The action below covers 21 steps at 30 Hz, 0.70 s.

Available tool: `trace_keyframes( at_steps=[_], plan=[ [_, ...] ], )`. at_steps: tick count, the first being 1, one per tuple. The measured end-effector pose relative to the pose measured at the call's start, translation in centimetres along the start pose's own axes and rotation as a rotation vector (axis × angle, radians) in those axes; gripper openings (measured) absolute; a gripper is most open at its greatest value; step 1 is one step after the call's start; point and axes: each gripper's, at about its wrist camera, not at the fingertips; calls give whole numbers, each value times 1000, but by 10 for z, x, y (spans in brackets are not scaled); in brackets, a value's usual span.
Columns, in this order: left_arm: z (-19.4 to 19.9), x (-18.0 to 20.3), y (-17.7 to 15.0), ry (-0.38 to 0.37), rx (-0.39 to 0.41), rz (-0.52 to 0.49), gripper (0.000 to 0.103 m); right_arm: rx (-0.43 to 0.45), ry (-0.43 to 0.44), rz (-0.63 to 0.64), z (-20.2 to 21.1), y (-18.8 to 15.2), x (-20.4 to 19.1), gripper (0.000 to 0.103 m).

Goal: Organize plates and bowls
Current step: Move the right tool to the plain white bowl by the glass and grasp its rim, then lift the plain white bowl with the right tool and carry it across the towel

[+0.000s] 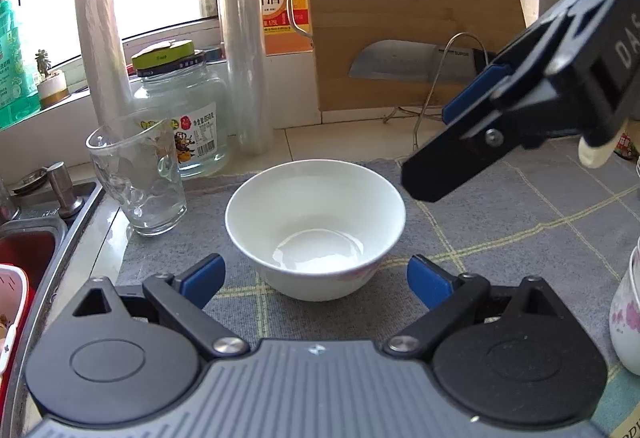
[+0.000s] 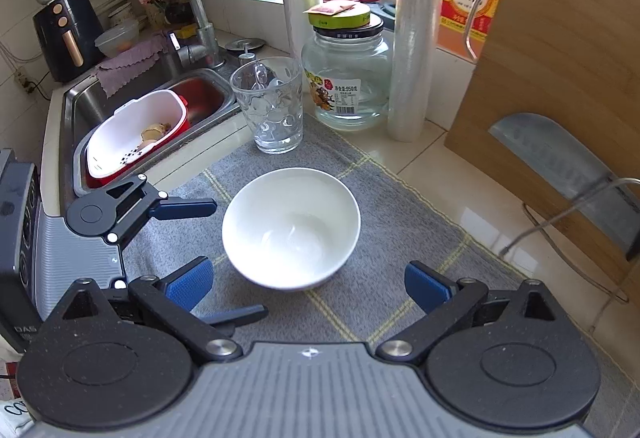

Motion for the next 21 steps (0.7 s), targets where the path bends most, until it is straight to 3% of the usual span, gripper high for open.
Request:
trace_keyframes(
  at_steps=[9, 21],
  plan=[
    [-14, -1, 4, -19, -4, -10, 97, -43, 65, -15, -48, 14, 12, 99],
    [-22, -2, 4, -16, -8, -16, 96, -62, 108, -24, -71, 24, 23, 85]
  ],
)
Point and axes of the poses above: each gripper's, at about its wrist camera, not at the fingertips, and z roughly against the way its jaws point, x to its right, y to its top, and after that the axes turned 8 degrees about z, right-handed
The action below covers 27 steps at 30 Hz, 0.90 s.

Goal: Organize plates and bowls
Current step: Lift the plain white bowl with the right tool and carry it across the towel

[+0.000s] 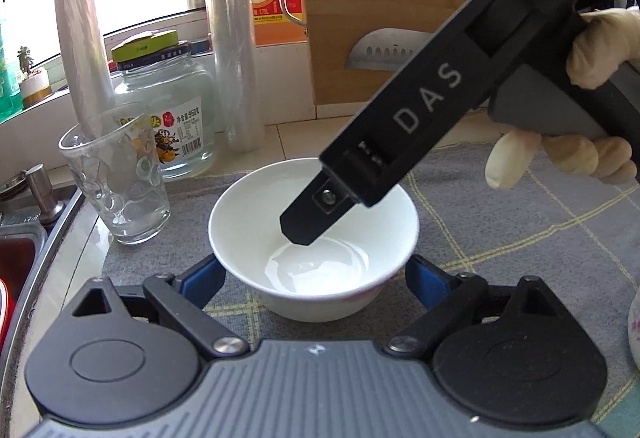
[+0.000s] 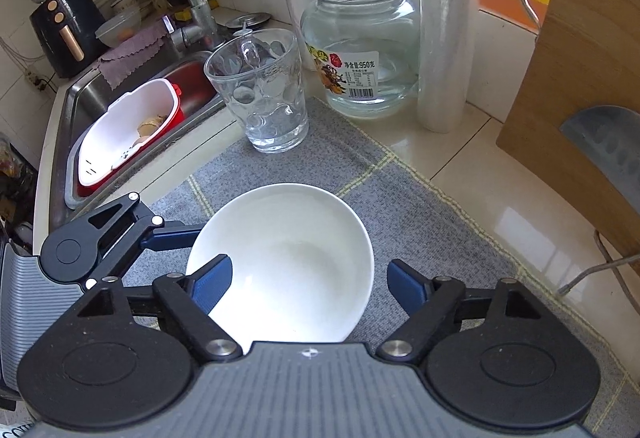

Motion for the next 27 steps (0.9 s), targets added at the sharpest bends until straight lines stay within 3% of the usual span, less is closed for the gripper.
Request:
trace_keyframes(
  at_steps=[9, 27],
  plan=[
    [-2, -1, 2, -4, 11, 11, 95, 1, 19, -7, -3, 3, 1, 79],
    [-2, 0, 4, -2, -3, -6, 96, 31, 44, -50, 2, 2, 3, 79]
  ],
)
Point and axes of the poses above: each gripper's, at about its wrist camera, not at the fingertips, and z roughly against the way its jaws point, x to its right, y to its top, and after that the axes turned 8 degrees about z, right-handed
